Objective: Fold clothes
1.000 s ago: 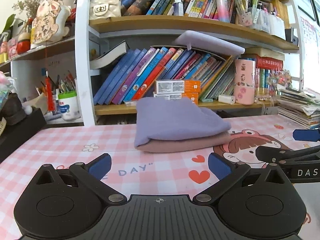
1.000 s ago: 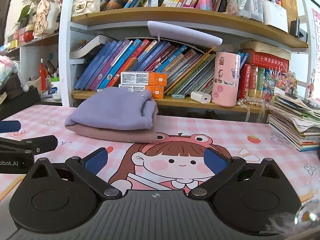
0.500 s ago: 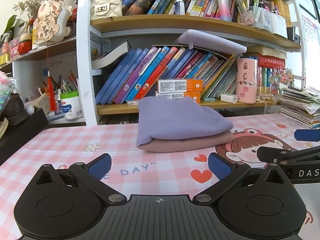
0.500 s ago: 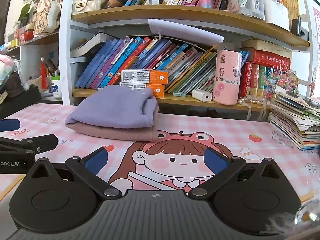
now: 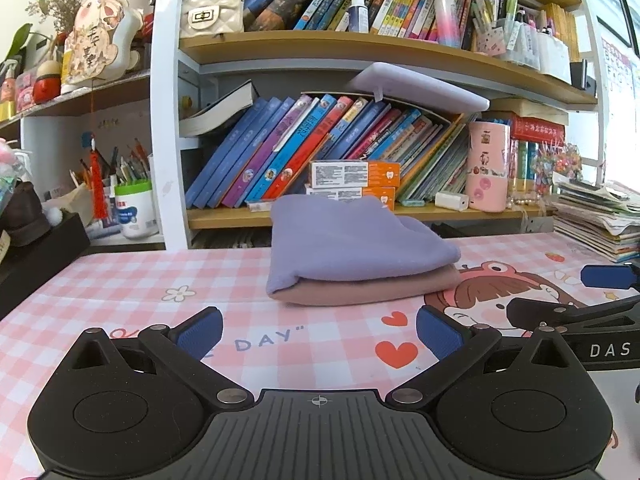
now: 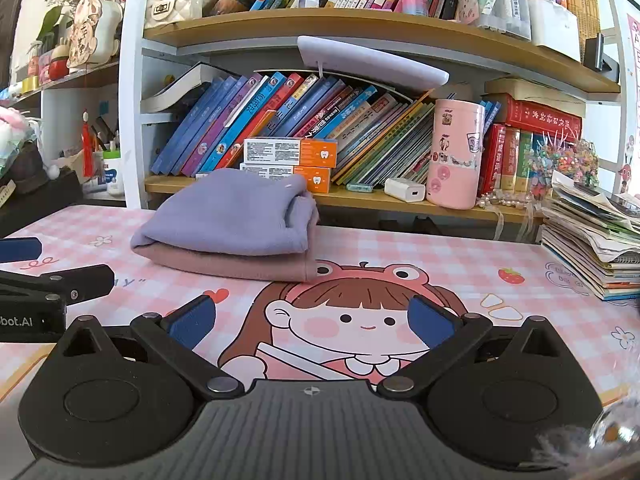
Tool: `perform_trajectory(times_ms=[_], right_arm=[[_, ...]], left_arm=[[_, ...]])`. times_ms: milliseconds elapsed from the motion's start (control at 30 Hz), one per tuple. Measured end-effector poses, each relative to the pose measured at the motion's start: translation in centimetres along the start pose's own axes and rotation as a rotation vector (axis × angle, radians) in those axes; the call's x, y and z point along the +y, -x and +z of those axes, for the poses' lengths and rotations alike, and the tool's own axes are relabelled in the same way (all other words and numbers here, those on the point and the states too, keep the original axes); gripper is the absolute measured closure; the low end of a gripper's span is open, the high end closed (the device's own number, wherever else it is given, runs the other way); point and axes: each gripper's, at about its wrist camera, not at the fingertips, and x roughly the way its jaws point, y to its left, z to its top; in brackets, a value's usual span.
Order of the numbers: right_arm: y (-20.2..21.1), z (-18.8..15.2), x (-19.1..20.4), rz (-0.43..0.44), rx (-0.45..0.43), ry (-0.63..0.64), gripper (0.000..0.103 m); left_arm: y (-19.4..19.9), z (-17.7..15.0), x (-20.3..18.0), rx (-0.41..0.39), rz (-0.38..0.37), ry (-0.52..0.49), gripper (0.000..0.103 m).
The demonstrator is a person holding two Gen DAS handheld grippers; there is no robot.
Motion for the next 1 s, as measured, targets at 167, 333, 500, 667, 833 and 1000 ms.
perform_trajectory(times_ms=[167,333,500,667,833,1000], right_arm=[[-0.03,0.00,-0.03,0.000,0.002,-0.002,0.000],[-0.09,-0.01,-0.07,0.001,0.002,-0.003,0.000],[-0.11,-0.04,-0.04,0.001,0.005,-0.003,0.000],[-0.17,-0.05,-0.06,0.002,0.008,-0.002,0.000],[-0.21,-0.02,-0.08,0.003,0.009,0.000,0.000],[-0.24,-0.07,-0.05,0.003,0.010,0.000,0.000]], left_arm=[[-0.04,0.03,0.12,0.003,-0.002,0.008,0.000],[-0.11,0.02,0.30,0.010,-0.004,0.023,0.000],[-0.38,0.03,0.25,0.028,0.012,0.024,0.000],[-0.60,0.04,0.33,0.044,0.025,0.026,0.000],[-0.51,0.02,0.31,0.039,0.011,0.022,0.000],[-0.48,0.01,0.26,0.037,0.005,0.017,0.000]])
